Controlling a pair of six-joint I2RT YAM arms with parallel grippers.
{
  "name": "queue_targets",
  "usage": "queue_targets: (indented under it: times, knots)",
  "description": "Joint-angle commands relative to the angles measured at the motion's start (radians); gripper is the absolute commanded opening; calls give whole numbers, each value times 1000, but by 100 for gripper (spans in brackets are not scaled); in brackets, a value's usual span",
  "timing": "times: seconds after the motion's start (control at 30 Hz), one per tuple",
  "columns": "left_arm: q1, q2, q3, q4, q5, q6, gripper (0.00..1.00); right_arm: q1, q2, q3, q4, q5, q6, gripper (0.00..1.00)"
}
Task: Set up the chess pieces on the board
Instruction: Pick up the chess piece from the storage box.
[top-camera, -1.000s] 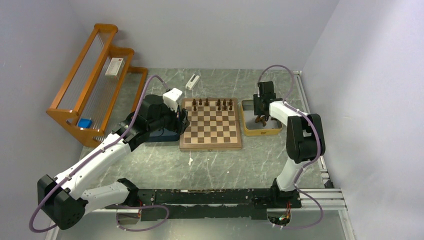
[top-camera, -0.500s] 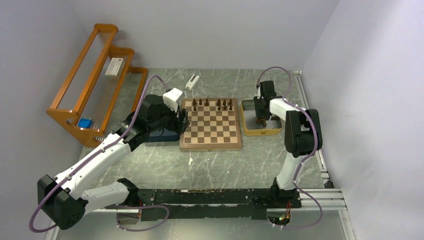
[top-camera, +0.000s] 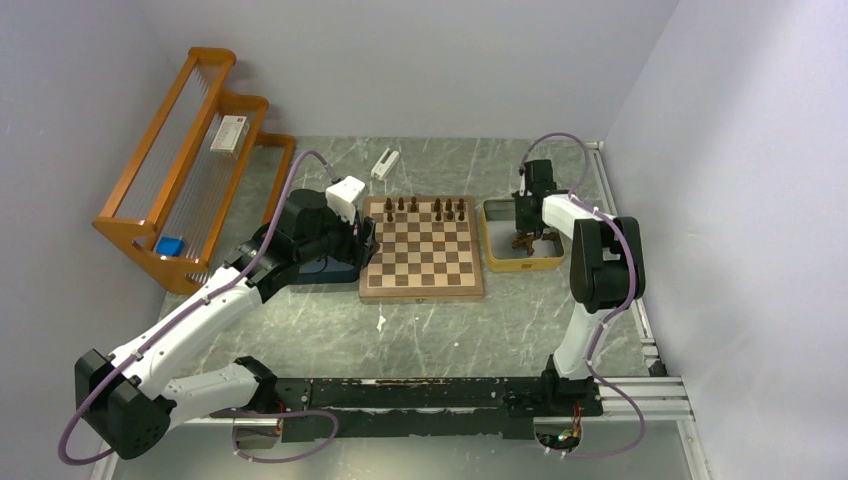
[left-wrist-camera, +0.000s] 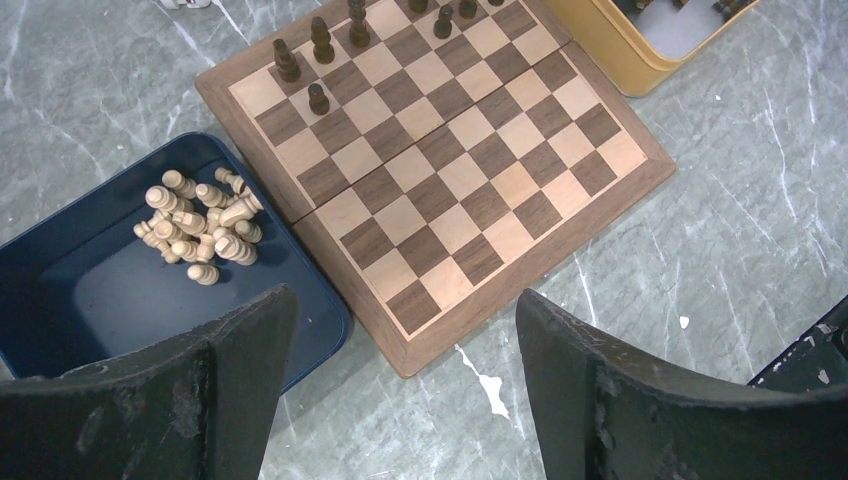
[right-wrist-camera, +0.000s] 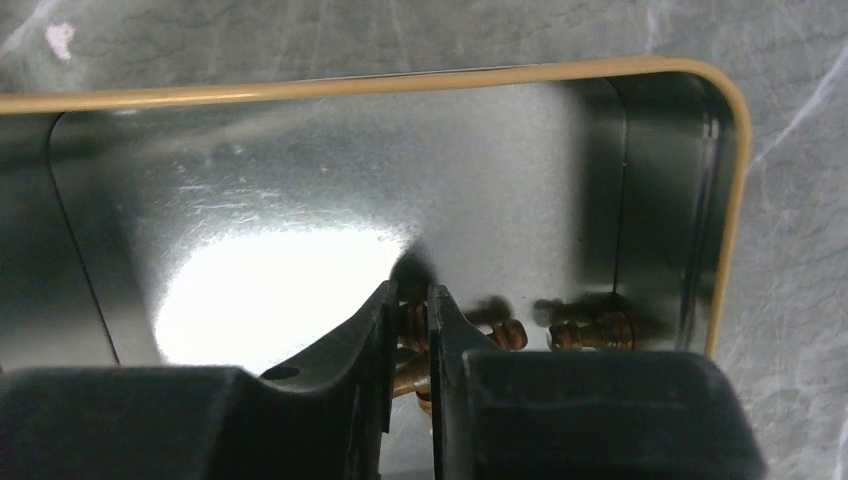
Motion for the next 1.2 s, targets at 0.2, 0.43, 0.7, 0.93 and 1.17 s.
queue_targets:
  times: [0.2, 0.43, 0.7, 0.93, 1.17]
  knots:
    - [3, -9, -6, 6, 1, 7, 84, -79, 7, 42, -28, -22, 211, 14]
    - [3, -9, -6, 7, 1, 8, 84, -107, 4, 54, -4, -92, 292, 13]
    - [4, -6, -18, 30, -30, -47, 83, -120, -30, 40, 6, -98, 327, 13]
    - [3, 62, 19, 70, 43, -139, 79, -134, -85, 32, 8, -158, 354, 13]
    - [3, 171, 138, 149, 92, -245, 74, -136, -160, -12, 41, -297, 440, 13]
